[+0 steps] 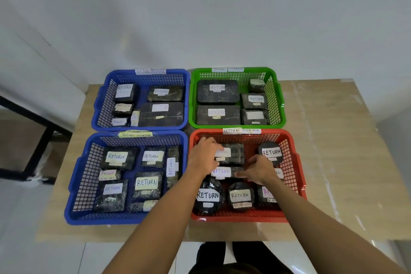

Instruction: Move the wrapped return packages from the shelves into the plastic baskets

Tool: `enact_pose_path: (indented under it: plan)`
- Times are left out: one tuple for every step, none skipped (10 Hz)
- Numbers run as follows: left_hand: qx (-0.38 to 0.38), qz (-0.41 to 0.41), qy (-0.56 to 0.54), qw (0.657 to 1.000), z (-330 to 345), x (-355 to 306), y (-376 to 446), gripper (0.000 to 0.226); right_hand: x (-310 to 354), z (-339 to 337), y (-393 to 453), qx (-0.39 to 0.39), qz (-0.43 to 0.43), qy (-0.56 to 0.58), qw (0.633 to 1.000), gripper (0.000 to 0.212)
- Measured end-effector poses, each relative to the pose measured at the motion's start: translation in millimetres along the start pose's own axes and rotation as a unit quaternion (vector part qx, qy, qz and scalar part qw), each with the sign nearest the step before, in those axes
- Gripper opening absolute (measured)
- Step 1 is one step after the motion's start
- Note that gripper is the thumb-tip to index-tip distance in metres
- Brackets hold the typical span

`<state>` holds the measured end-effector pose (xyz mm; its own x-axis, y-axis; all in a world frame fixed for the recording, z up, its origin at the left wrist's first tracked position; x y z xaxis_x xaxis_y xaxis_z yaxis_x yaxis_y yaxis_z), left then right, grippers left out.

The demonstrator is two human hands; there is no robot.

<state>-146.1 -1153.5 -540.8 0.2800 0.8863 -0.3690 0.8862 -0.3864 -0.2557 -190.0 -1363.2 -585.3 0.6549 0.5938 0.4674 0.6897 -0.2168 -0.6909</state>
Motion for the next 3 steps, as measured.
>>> enact_pose_path:
  plan:
    - [-0.004,0.009,-0.001,1.0,2,2,1,0.054,0,3,0,-0.005,0.0,0.008,1.0,0.079]
    - [0.022,0.02,-0.016,0.999,-2,5,6,0.056,4,3,-1,-0.01,-0.005,-0.005,1.0,0.072]
    - [0.09,0.012,-0.031,0.995,-11,4,15,0.061,8,-5,-4,0.0,-0.011,-0.03,0.999,0.068]
Point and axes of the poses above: each hand's wrist, its own y-axis towards the middle knuckle, its own z-axis out of the palm, x = y × z, the point moved 2 cm from there along y, towards the middle knuckle, and after that the axes turned 3 degrees about z, right-handed, at the moved point
